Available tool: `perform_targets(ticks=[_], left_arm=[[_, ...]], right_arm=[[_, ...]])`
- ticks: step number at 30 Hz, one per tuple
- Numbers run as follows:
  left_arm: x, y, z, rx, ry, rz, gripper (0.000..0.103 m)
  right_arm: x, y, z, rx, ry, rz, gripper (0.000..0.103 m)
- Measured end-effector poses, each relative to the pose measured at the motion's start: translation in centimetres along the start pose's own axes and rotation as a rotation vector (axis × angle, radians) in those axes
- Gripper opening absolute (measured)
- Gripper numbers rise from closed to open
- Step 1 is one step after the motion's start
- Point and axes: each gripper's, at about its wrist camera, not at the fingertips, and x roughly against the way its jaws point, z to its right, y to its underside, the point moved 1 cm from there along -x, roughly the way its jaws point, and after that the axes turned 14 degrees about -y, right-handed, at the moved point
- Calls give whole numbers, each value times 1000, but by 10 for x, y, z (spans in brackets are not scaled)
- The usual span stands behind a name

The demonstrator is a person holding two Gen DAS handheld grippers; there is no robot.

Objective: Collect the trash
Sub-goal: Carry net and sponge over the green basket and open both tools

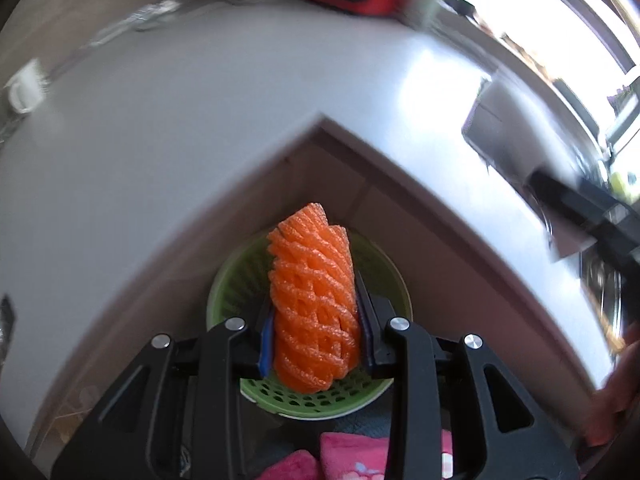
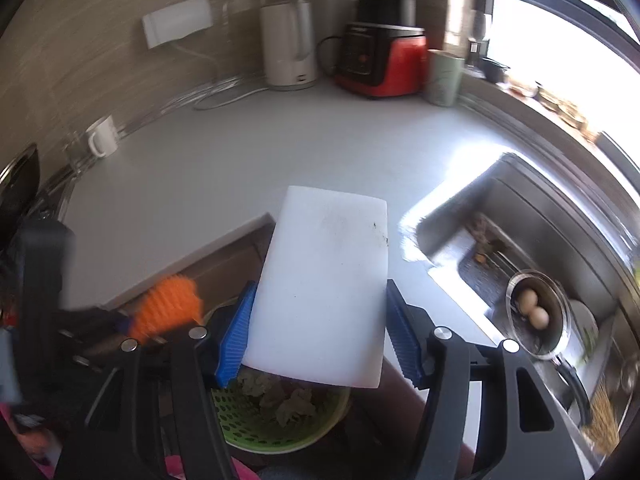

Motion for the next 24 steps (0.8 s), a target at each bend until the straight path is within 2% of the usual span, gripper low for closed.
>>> perform_targets(ticks=[2, 3, 4, 5, 7, 16, 20, 22, 24], left_arm=[[-15, 9, 12, -44, 17, -30, 32], [-19, 12, 16, -52, 23, -40, 36], [-22, 14, 20, -57, 35, -47, 44], [-24, 16, 23, -66, 51, -49, 47], [-26, 17, 26, -75, 52, -50, 64], [-24, 12, 29, -70, 39, -36, 78], [-15, 4, 19, -62, 15, -29, 79], [-7, 0, 8, -39, -2, -12, 85], [7, -5, -8, -7, -51, 25, 88]], right_arm=[[11, 7, 5, -20, 22, 10, 62], [15, 10, 7, -29, 29, 13, 62], [18, 13, 9, -38, 36, 17, 62], [21, 15, 11, -43, 42, 20, 62], [25, 19, 15, -54, 54, 21, 63], [25, 20, 15, -53, 46, 22, 63], [19, 17, 10, -34, -4, 16, 63], [15, 17, 8, -22, -40, 9, 63], [8, 19, 4, -9, -79, -4, 63]])
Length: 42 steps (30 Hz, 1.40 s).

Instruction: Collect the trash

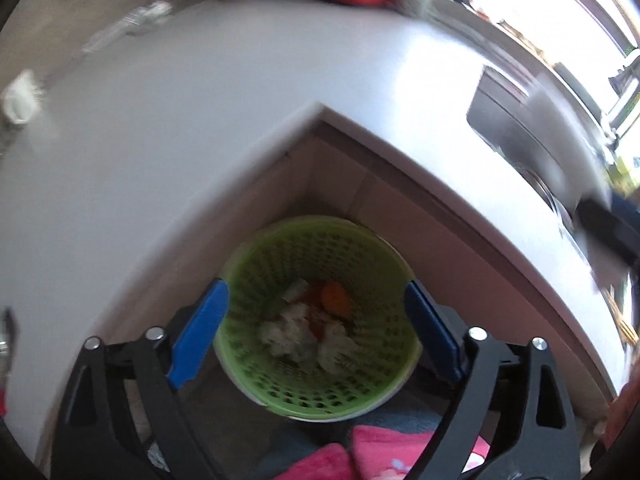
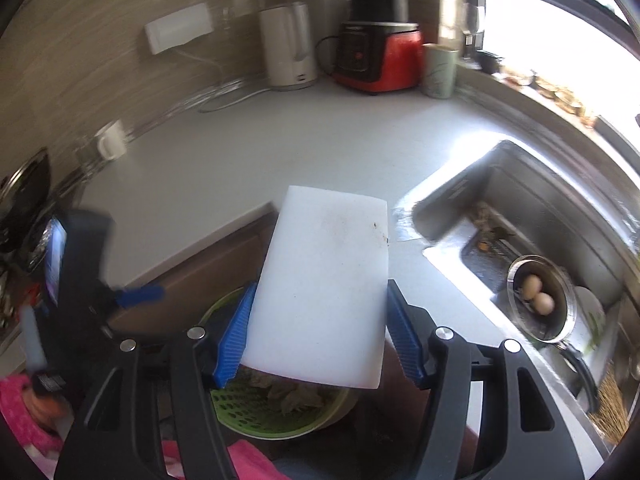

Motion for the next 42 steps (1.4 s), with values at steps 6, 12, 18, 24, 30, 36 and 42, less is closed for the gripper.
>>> perform_targets(ticks=[6, 12, 18, 24, 30, 36, 42], left_arm=[[24, -6, -45, 74, -119, 52, 92], [32, -1, -69, 135, -187, 64, 92], [25, 6, -74, 156, -224, 39, 92], [20, 7, -68, 171, -223, 11, 93], [26, -2, -62, 171, -214, 27, 95], [54, -26, -66, 188, -221, 104, 95], [109, -66, -78, 240, -220, 260, 95]], right_arm=[[-40, 17, -14, 60, -112, -85, 64], [-97, 48, -27, 124, -184, -211, 66], [-139, 83, -31, 171, -178, -335, 95], [-143, 81, -31, 159, -199, -368, 100], [-129, 59, -21, 118, -195, -348, 101], [-89, 8, -28, 184, -129, -223, 101], [-35, -67, -48, 344, -41, -25, 101]])
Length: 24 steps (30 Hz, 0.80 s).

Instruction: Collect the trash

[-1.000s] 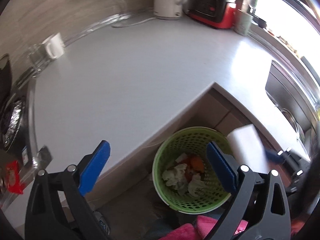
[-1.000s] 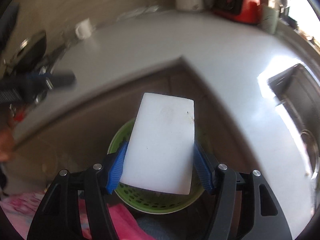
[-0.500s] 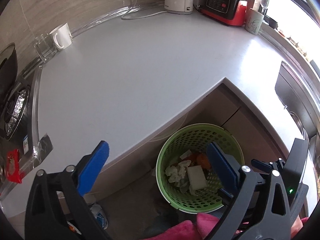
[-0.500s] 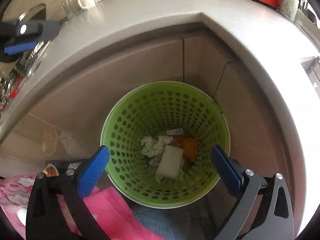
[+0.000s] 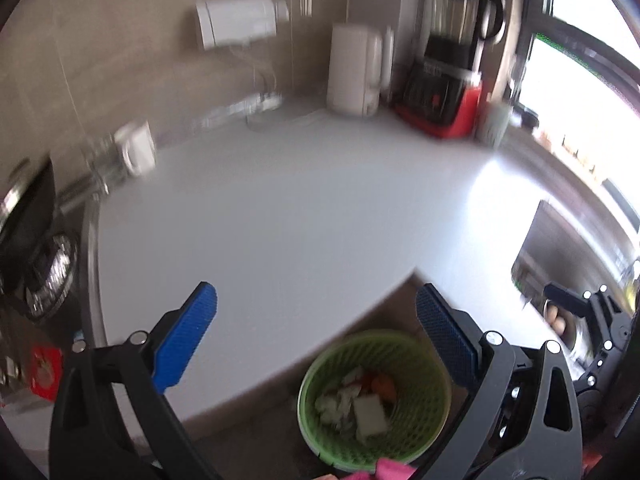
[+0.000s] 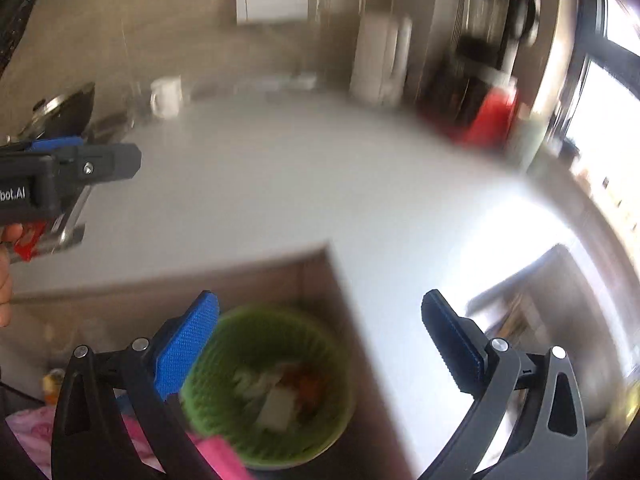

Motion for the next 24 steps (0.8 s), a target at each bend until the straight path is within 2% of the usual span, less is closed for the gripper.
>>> perform_targets(ticks=[3, 8, 13, 17, 24], left_arm=[[17, -27, 1, 3, -24, 72, 95], [47, -72, 2, 36, -41, 161, 95], [74, -107, 2, 83, -43, 190, 95], [84, -121, 1, 114, -45, 200, 95], [84, -123, 5, 133, -16, 186, 95]], right_arm=[[16, -34, 7, 29, 70, 41, 101], [45, -82, 25, -17, 34, 147, 101], [67, -118, 37, -75, 33, 212, 101], [85, -134, 47, -136, 20, 260, 101], [98, -133, 46, -163, 7, 296, 101]])
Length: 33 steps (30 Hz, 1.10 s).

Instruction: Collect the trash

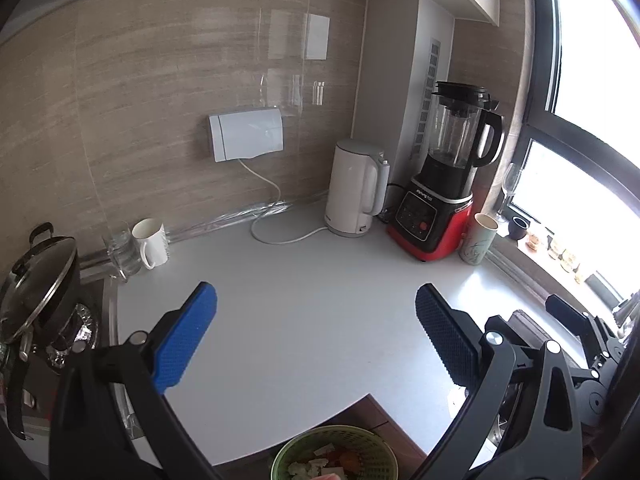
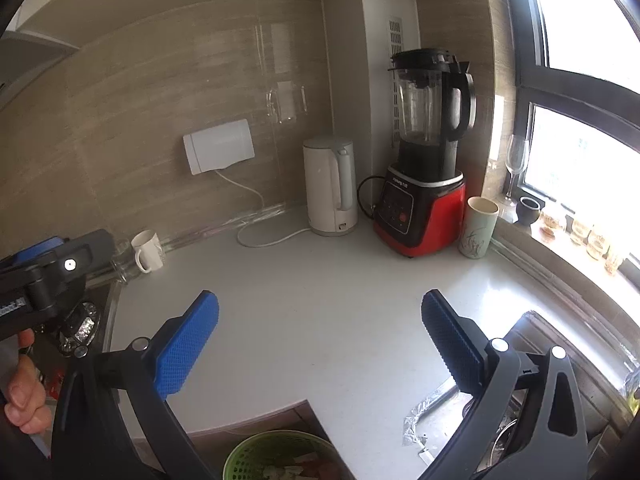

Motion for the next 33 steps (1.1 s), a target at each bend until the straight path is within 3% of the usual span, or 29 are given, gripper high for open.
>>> perform_targets(ticks=[33], left_arm=[[-4, 3, -1, -27, -14, 4, 95]], right_arm=[[6, -5, -2, 30, 23, 21, 101]])
